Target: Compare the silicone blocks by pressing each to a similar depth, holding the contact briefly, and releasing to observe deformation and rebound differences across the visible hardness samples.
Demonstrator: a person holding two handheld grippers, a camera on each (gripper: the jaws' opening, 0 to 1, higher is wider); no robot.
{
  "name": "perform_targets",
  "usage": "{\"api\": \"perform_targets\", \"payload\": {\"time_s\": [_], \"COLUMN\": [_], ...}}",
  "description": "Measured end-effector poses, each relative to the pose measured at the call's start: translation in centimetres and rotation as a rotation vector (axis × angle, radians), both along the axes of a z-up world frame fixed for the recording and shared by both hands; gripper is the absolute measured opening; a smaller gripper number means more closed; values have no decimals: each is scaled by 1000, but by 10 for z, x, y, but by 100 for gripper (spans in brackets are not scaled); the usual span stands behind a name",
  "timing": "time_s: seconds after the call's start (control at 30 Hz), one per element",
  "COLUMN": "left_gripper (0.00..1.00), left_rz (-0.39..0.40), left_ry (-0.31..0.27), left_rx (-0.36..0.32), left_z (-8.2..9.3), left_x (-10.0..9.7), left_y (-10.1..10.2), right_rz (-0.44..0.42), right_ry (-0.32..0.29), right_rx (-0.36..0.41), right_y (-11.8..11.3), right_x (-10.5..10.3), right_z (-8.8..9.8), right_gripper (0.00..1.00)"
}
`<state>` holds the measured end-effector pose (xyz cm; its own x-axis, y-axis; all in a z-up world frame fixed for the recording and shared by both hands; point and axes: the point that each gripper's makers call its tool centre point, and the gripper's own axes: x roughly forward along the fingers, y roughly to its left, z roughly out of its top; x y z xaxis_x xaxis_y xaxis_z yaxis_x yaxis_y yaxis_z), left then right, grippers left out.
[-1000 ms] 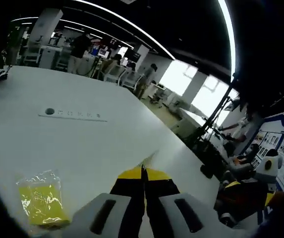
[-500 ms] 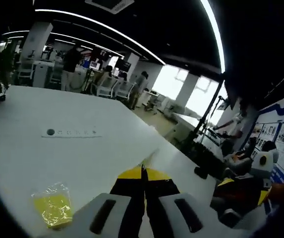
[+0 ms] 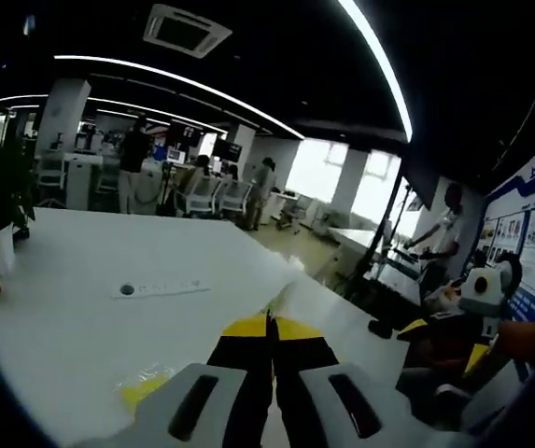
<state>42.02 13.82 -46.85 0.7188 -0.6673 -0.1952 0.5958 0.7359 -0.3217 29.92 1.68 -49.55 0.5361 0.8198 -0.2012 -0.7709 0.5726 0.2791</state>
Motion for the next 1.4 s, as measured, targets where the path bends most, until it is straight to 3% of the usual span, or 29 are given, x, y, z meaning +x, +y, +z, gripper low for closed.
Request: {"api": "perform_targets", "payload": {"time_s": [0.27,0.63,0.77,0.9,1.03,1.4], "left_gripper": [0,0,0,0,0,0], "left_rz": [2,0,-20,-38,-56,-118], "left_ry": [-58,-101,-113,-123,-132,-138], "left_rx": [-1,-12,-4,5,0,-22], "left_z": [29,47,53,56,61,69], "left_x": [-26,-45,-51,-51,-50,-44], "left_y": [41,73,75,79,78,64], "right_rz": [95,247,307,371,423,600], "right_ry": [-67,-175,-144,-186,-206,-164], "right_rx": [-85,-226,-240,-350,-370,-465], "right_y": [32,73,87,99,118,173], "right_x": [-3,12,24,44,57,73], "right_z": [21,48,58,58,64,37], "right_gripper": [63,64,66,68,69,73]}}
